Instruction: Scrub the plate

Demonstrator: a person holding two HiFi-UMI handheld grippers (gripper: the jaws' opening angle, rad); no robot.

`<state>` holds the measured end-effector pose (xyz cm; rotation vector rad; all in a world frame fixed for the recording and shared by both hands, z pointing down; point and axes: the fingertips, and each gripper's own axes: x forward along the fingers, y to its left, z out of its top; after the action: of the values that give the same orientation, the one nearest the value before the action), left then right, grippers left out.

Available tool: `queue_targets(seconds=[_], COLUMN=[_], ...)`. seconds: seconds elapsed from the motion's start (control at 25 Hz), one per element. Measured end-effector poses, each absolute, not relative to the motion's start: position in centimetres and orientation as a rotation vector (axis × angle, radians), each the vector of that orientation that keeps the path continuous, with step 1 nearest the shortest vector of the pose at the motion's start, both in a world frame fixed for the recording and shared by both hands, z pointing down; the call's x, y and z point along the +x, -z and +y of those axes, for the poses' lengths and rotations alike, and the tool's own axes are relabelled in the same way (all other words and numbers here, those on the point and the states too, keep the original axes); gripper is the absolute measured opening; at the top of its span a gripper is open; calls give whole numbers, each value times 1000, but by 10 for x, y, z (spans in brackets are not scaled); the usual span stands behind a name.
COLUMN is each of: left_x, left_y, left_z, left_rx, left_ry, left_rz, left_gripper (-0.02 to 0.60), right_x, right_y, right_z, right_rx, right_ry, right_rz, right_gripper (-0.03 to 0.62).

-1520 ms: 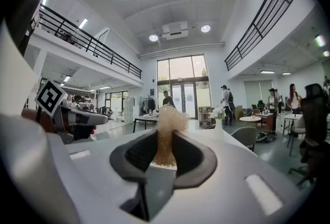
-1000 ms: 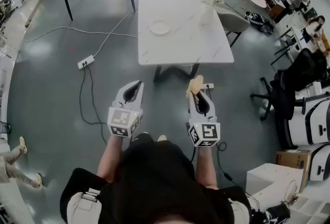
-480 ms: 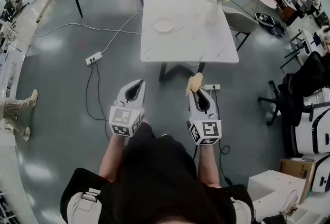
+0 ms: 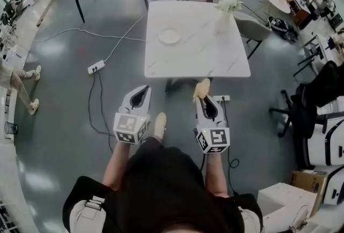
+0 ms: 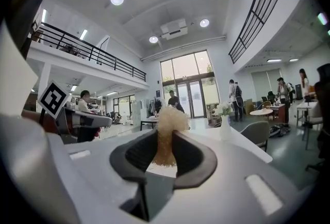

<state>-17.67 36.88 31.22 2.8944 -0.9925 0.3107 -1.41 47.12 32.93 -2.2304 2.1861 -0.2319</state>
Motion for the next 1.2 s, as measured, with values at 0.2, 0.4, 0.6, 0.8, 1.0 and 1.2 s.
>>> queue_targets(seconds=[0.2, 0.4, 0.6, 0.8, 1.0, 1.2], left_x=[-155, -138, -129, -121, -121, -120], left_y=[-311, -312, -324, -332, -338, -346], left_z=[308, 251, 191, 146, 115, 86], left_rx=[2887, 2885, 2856, 2867, 2858, 2830], left_ry=[-290, -279, -269, -253, -255, -268], left_rz=[-941, -877, -829, -788, -789, -818], left_gripper=[6, 6, 6, 6, 6, 6], right_x=[2, 12, 14, 20, 20, 20], right_y=[-324, -315, -314, -316, -318, -324], right_z=[422, 366, 310, 264, 231, 199], right_rx=[-2283, -2334, -2367, -2396, -2391, -2364], right_ry=[237, 238, 238, 239, 248, 260], right_rz=[2165, 2149, 2146, 2135, 2141, 2175], right_gripper=[94, 94, 94, 94, 94, 94])
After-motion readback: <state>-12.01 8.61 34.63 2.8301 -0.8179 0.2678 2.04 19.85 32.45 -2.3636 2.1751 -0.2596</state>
